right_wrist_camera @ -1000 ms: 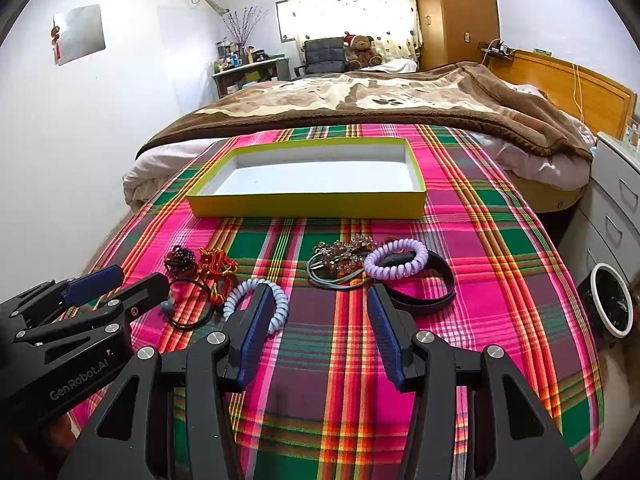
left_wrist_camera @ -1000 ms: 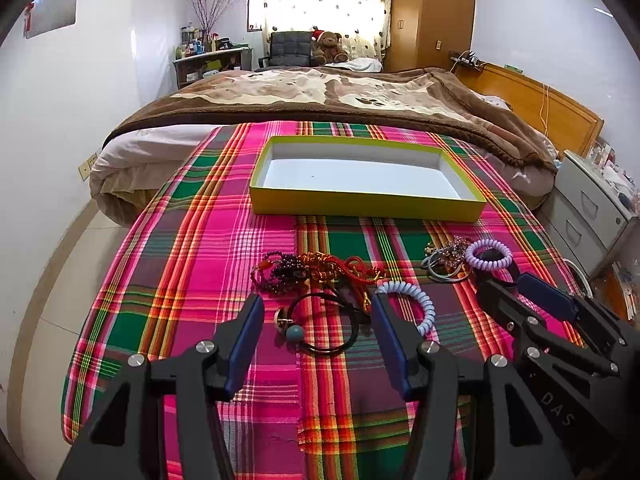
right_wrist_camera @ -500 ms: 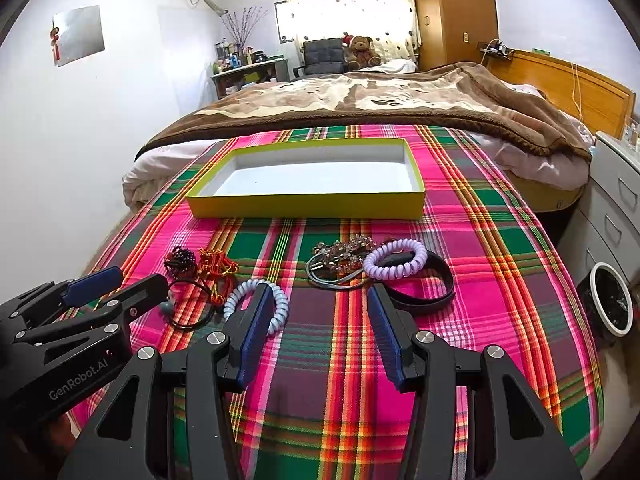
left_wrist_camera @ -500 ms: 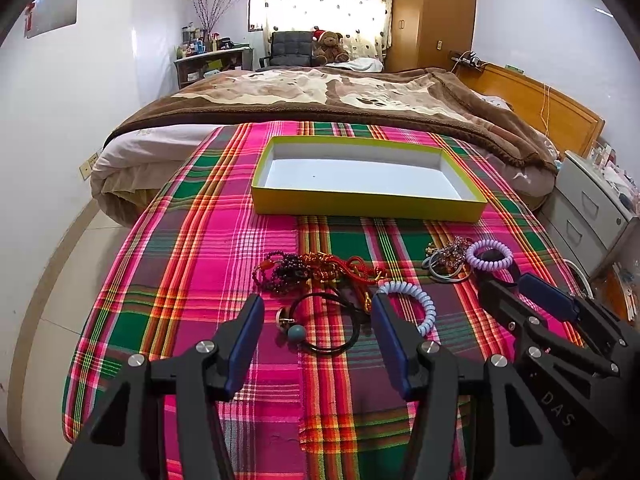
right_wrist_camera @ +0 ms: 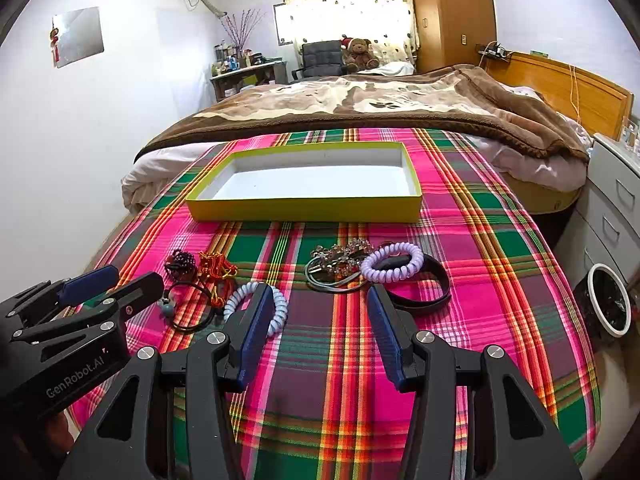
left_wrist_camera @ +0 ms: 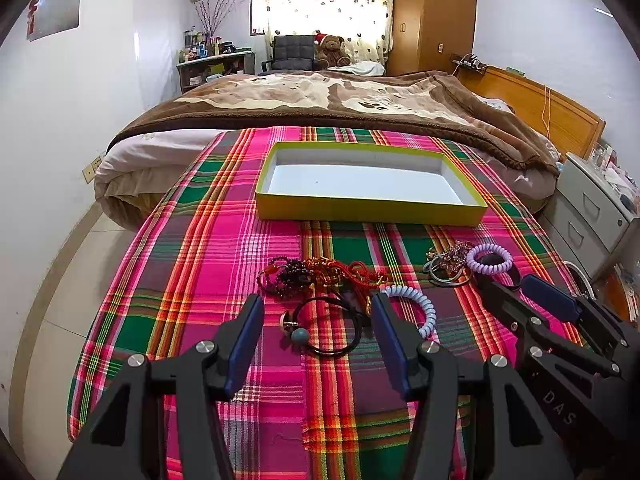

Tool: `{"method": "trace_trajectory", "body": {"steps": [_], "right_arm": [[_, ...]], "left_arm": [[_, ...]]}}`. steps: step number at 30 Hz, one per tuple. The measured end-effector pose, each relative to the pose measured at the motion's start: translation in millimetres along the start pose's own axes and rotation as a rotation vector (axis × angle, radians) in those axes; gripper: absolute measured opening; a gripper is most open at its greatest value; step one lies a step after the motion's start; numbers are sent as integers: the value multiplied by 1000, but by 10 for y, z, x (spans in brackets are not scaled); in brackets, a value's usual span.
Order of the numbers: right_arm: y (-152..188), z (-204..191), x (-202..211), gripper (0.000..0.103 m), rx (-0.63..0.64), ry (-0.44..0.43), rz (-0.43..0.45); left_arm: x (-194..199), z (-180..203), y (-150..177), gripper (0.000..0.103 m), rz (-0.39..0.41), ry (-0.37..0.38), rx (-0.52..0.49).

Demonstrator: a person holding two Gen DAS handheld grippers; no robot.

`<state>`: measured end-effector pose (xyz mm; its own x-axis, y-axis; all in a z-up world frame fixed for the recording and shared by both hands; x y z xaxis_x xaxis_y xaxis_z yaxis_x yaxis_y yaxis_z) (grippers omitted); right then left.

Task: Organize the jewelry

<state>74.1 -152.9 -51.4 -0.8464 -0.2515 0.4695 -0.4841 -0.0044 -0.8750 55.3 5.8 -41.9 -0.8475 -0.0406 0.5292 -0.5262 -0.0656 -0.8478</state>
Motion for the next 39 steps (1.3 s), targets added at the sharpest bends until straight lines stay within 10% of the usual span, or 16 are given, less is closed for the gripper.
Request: {"method": "trace_trajectory", "body": {"steps": [39], "right_arm": [[58,-68,-107,50,12,-46,-29]], "left_arm": [[-86,-80,59,57,-33,48,23]]}}
Point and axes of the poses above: each gripper's, at about its wrist camera, not at the fingertips, and x roughly against the way its jaws point, z to its right, y to its underside, the point moved 8 cm from there along -x, roughly the way its jaws point, and after that the axes turned 12 degrees about z, right-handed, at the moved point
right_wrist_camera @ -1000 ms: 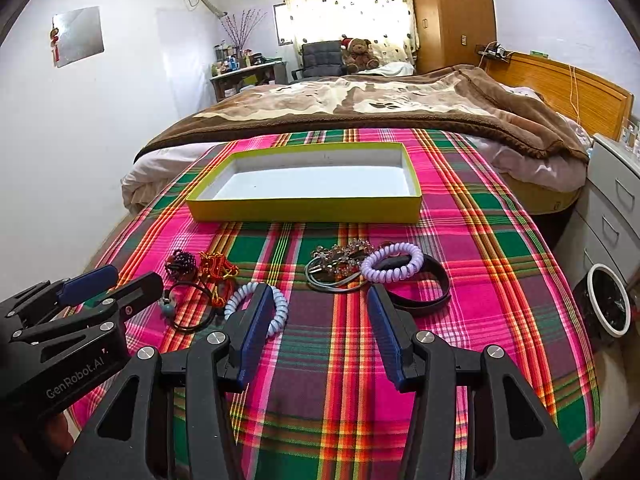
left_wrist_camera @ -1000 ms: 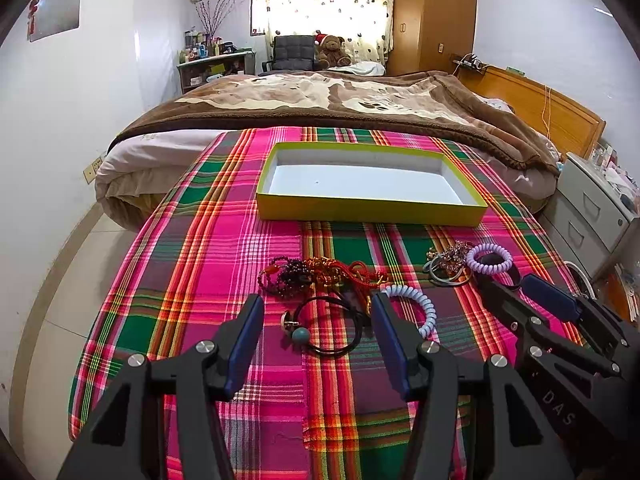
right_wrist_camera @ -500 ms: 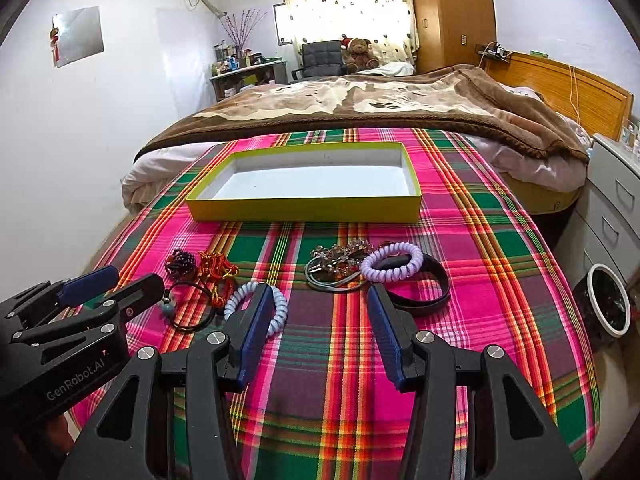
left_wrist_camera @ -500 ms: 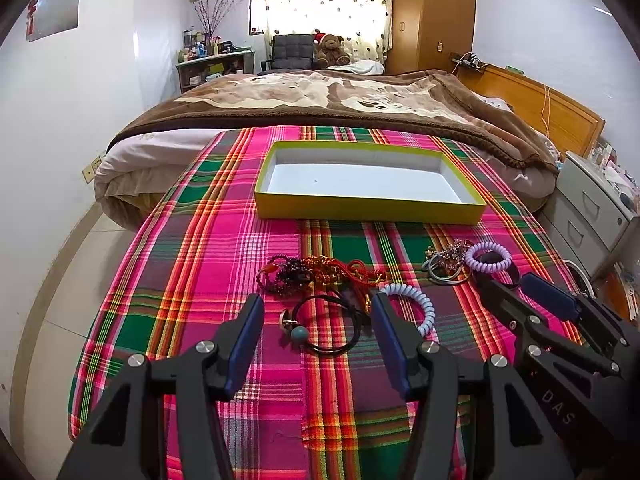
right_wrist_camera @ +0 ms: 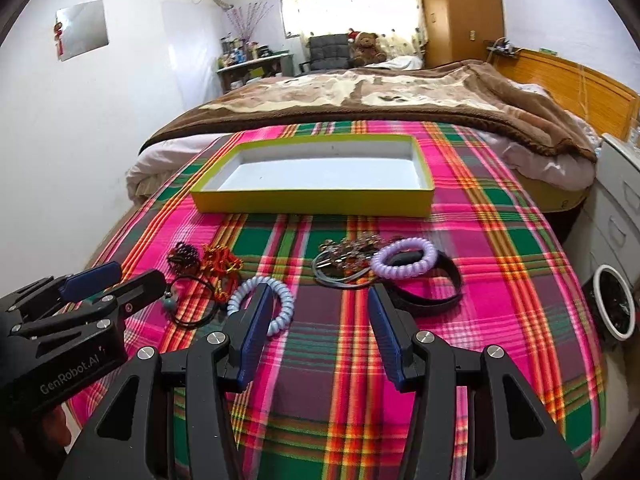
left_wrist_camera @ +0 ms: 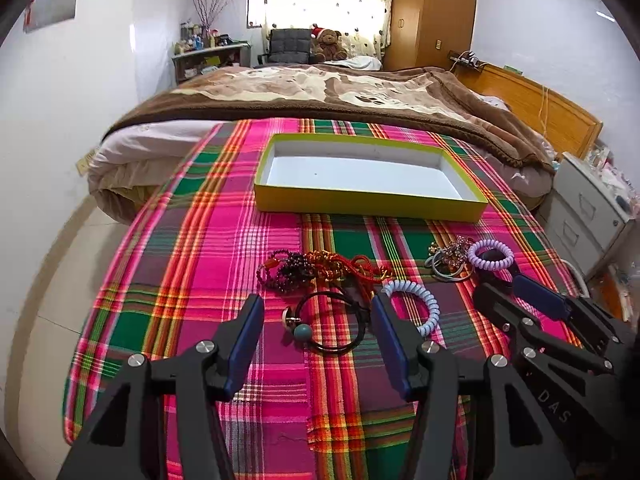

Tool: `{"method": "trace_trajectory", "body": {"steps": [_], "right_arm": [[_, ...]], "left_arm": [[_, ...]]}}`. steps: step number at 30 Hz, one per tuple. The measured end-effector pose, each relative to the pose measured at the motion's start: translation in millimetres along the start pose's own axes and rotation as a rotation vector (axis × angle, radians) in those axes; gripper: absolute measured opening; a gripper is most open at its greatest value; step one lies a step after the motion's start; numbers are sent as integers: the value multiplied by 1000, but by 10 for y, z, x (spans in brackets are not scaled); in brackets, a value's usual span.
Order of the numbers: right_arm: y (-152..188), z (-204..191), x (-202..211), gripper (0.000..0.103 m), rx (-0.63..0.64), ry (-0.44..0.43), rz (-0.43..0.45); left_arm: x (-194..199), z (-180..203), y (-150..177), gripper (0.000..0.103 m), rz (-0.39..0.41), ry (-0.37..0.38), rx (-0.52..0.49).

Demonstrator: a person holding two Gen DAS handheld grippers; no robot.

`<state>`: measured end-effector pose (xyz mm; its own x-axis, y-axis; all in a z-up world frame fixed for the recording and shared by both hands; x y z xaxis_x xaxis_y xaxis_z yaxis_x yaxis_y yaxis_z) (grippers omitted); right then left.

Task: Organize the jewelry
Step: 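Grasp the light-blue coil hair tie with the right gripper while the left grasps the black cord necklace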

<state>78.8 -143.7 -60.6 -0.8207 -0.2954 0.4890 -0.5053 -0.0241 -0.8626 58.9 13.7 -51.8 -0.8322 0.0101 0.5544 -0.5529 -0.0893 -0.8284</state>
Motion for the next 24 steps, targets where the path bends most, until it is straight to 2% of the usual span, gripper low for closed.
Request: {"method": "trace_trajectory", "body": {"steps": [2,6,12,19,21,24], "right_arm": [[42,-44,-67,50,21,-25,-22],[148,-99,-224,50,31,-53,-79],[265,-147,-458,50,35,-76,-159],[266,-201,-524,49,95,-47,-150],[264,-200,-532,28,123,-22,-144],[258,-164,-534,19,120,-16,-144]], "left_arm": [[-53,-60,49,57,-32,35,24],[-79,-192,89,57,-46,59,77],[-118,-375,126,57,-66,60,122],[-199,-451,225,57,-115,75,146],[-227,-446,230,57,-121,73,142],[-265,-403,239,57,-132,87,135]]}}
Point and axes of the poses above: each gripper's, at about its wrist camera, not at the fingertips, and x roughly against the way its jaws point, z to its right, y to its underside, the point moved 8 cm from there along -x, roughly the way its jaws point, and after that the axes turned 12 degrees about z, right-handed, at the moved point
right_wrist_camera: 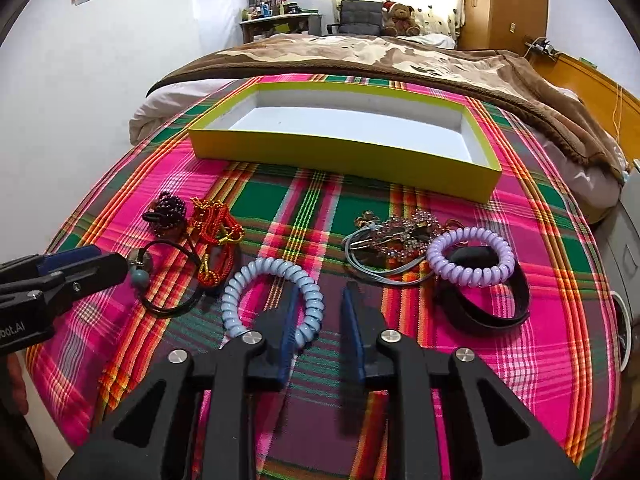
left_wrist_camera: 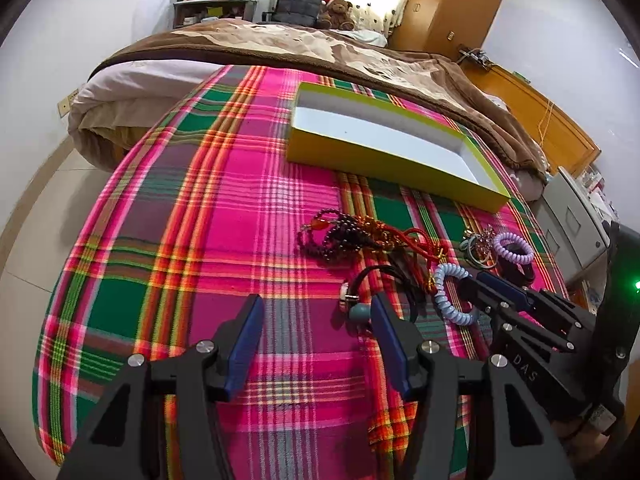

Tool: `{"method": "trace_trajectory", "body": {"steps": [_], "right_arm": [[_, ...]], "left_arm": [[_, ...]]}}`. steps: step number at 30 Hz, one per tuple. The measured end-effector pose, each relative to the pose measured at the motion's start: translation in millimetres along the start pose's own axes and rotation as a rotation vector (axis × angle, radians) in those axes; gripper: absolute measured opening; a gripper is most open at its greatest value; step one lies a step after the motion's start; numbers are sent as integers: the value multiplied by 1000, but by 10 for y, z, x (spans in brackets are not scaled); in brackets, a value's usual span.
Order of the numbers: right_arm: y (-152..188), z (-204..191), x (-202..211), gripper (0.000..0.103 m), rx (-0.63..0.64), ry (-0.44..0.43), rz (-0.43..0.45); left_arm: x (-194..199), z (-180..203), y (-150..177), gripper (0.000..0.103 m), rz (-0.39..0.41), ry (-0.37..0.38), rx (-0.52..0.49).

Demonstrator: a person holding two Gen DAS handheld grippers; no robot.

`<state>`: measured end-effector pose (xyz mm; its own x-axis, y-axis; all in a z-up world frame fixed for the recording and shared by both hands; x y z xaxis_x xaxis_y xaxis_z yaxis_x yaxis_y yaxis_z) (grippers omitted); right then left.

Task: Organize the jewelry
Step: 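Grasp the light-blue coil hair tie with the right gripper while the left grasps the black cord necklace, then carry both items into the white tray and open both grippers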

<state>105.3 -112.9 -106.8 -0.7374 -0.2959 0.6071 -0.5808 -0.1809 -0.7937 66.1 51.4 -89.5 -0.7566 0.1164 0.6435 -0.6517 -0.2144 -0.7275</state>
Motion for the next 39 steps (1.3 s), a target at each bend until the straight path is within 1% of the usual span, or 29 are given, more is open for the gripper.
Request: {"method": "trace_trajectory", "body": {"steps": [2,4,7,14,17,20,22,23,24,27,30,39], "right_arm": [[-1,23,3,12,14,16,-3],[-4,36,7,11,10,14,0],[-18,74,38,10,-20,5,15],[-105,185,197,10,-73,-3,59],[-138,194,236,10,-81,-8,74],[-155,224,250,10,-99,-7,81],[-157,241,268,10,-101,-5,84],[-169,243,279,10,-105,-7,88],[-180,251,294,10,-110,-10,93],[-214,298,346,10,-122,-8,108],[-247,341,379,10,-130,-5,121],[-348,406,471,10,-146,-3,154]], "left_arm": [[-25,35,6,57,0,-3,-14],[-45,63,2,57,5,-1,-22],[-97,111,28,57,-9,1,-37],[-157,143,13,57,-11,-41,-86],[-164,155,23,49,0,-80,-120],[-183,172,23,45,14,-100,-144],[-179,189,24,32,15,-100,-157],[-175,185,21,27,18,-100,-153],[-171,169,16,19,22,-102,-141],[-164,127,3,17,23,-90,-105],[-148,133,-14,17,21,-57,-72],[52,162,-242,17,91,-33,-67]]}}
Point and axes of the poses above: each gripper's, at about its wrist camera, not at the fingertips, and x roughly against the way its jaws point, z to its right, y to its underside, the point moved 8 cm from there along -x, roughly the way its jaws point, and after that the axes turned 12 degrees about z, right-handed, at the moved point
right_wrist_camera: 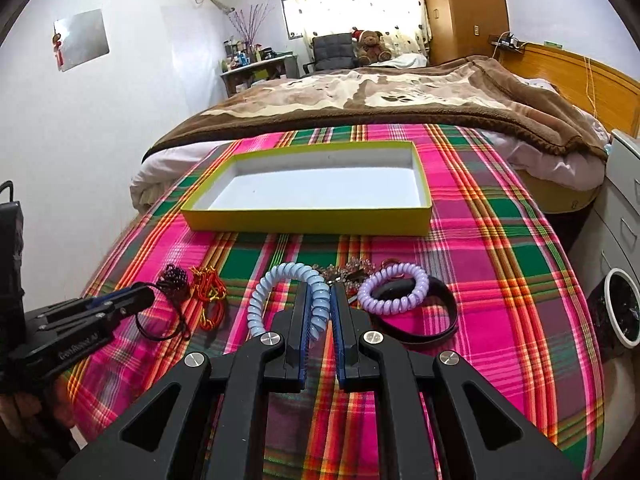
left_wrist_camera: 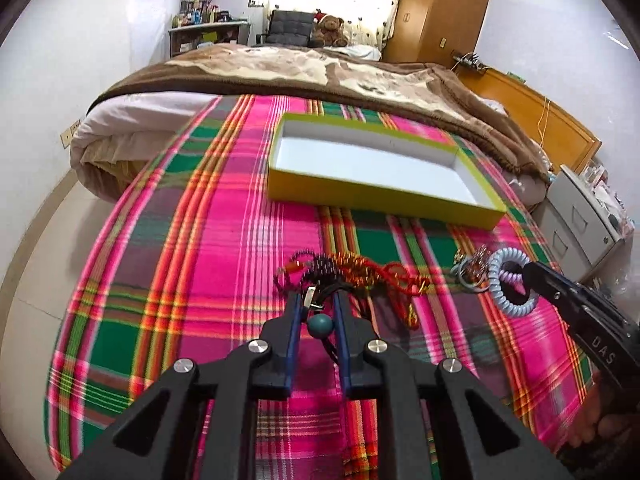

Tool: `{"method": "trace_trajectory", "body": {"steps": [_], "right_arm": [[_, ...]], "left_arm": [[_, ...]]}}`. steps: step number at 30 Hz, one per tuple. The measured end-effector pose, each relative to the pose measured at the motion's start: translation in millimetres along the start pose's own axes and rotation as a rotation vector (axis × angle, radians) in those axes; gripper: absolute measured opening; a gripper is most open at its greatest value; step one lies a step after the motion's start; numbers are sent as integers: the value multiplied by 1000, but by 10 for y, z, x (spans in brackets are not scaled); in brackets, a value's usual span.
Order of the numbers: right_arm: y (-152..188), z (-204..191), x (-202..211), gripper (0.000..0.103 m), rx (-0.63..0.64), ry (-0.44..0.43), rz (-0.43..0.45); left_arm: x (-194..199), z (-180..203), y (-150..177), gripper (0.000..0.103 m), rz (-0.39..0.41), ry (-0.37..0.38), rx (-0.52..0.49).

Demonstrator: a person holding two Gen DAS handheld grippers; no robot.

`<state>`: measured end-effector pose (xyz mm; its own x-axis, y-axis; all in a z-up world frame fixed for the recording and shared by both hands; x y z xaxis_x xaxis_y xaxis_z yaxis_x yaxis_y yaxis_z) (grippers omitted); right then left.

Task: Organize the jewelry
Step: 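Carry both items into the white tray and open both grippers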

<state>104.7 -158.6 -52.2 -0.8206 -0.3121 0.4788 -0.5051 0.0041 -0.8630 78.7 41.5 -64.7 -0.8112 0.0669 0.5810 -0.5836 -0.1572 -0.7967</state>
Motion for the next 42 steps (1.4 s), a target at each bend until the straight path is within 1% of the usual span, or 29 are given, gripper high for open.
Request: {"method": "trace_trajectory", "body": {"steps": [6,11,16,20,22,25,28,32,39,42], "right_arm": [[-148,34,28,10,-2,5,28],[-335,95,-50,10,-1,19,42],[-524,194,-160,10,-6,36,52],[-657,287,-340,10,-4,56,40],[-730,351,-451,10,-5,67,33],[-805,449,-649,10,-17,78,9],[-845,507,-803,10,-3,90,-3],[-885,601,-1041,10,6,104,-28],[-915,694,-1410,10,20,118,-77],[-895,715,-1537,10,31,124,-102]], "left_arm": [[42,37,-232,17,36,32,7],[-5,85,-491,17,71,57,-3],[-120,89,-756,17,101,59,-22],[-284,58,-909,17,96,72,-5],[-369,36,-978,17,99,65,-11],[-537,5,-1055,17,87,59,6],[-700,14,-1113,17,78,56,-3],[-949,21,-1125,17,25,101,42],[-1314,-5,-1128,17,-19,61,23],[-1439,-31,-1086,17,-47,57,39]]}}
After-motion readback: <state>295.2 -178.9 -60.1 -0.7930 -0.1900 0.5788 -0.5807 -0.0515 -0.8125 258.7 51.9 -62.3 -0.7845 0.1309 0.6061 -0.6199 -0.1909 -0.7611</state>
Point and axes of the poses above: each gripper's, at about its wrist camera, not at the fingertips, and x roughly against the way its jaws point, z to its right, y to its underside, the point moved 8 cm from there along -x, roughly the way its jaws point, and after that the axes turned 12 degrees about z, right-handed, at the moved point
